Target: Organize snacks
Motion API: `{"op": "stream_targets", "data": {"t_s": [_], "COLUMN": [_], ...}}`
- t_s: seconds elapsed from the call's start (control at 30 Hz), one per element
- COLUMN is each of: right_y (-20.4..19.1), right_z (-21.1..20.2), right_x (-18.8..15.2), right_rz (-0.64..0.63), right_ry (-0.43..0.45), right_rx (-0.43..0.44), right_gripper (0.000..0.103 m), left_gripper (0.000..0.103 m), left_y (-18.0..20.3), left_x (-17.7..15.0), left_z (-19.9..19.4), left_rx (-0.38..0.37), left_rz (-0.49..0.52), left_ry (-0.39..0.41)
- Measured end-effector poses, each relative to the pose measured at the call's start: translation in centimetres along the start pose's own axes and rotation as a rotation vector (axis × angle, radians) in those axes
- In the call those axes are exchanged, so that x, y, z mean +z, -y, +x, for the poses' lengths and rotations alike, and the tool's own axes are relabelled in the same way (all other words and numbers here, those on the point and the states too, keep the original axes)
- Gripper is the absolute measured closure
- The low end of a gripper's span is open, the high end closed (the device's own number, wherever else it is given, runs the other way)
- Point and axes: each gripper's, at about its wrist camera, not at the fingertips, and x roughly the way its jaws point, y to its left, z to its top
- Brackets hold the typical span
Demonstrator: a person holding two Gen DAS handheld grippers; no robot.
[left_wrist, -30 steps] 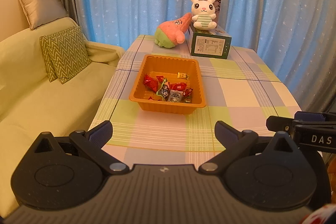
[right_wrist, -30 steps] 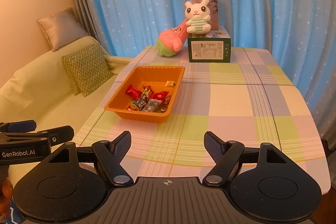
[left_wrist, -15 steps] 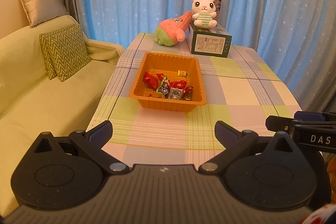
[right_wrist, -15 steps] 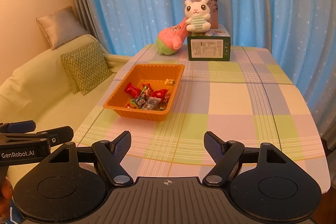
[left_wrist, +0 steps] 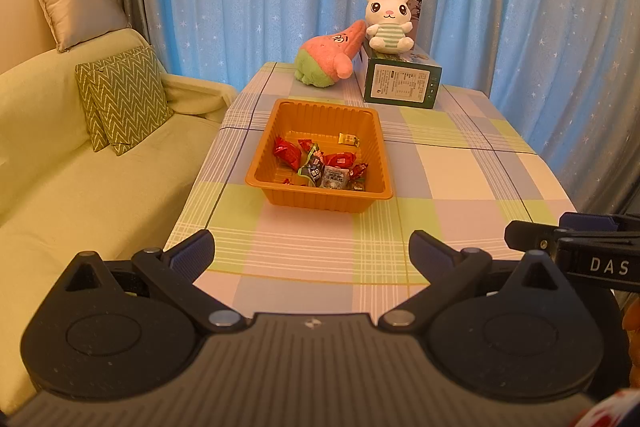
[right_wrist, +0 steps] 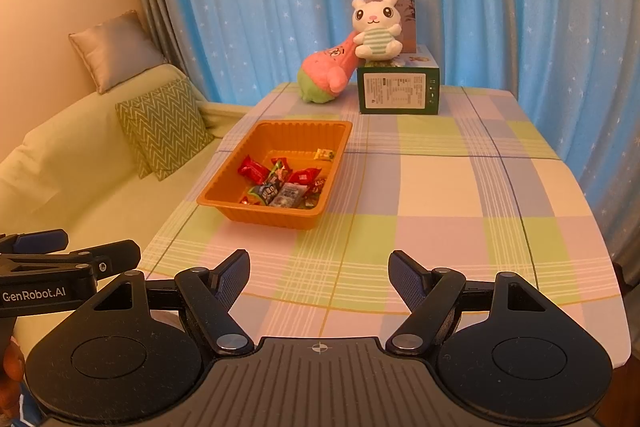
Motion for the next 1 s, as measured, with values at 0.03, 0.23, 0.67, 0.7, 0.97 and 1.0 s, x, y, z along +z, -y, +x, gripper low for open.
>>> {"op": "stream_targets", "data": {"t_s": [0.03,0.23,0.67,0.7,0.97,1.0], "right_y": [0.0,0.11,0.15,0.14,0.18,0.18], "right_z": [0.01,0.13,0.15,0.14,0.12,0.13], "right_x": [0.0,-0.13,-0.12,-0.12,-0.11,-0.12], "right_rz": [0.0,0.002,0.003,0.003,0.003,0.003], "right_ry": [0.0,-0.001,-0.002,-0.001,-0.002,-0.001], "right_rx": [0.0,0.0,0.001,0.001,0.001,0.001], "right_gripper": [0.027,0.027,0.027,0.027,0.027,0.027], "left_gripper": [0.0,0.0,0.0,0.0,0.0,0.0], "left_y": [-0.01,-0.02,-0.03,-0.02,-0.02,-0.02], "left_x": [-0.05,-0.1,-0.15,-0.13,-0.16,-0.16], "left_z": [0.01,0.03,0.09,0.09,0.1,0.1], "left_rx": [0.0,0.0,0.0,0.0,0.0,0.0], "left_rz": [0.0,0.0,0.0,0.0,0.001,0.001], "left_ry": [-0.001,0.0,0.0,0.0,-0.001,0.0]}}
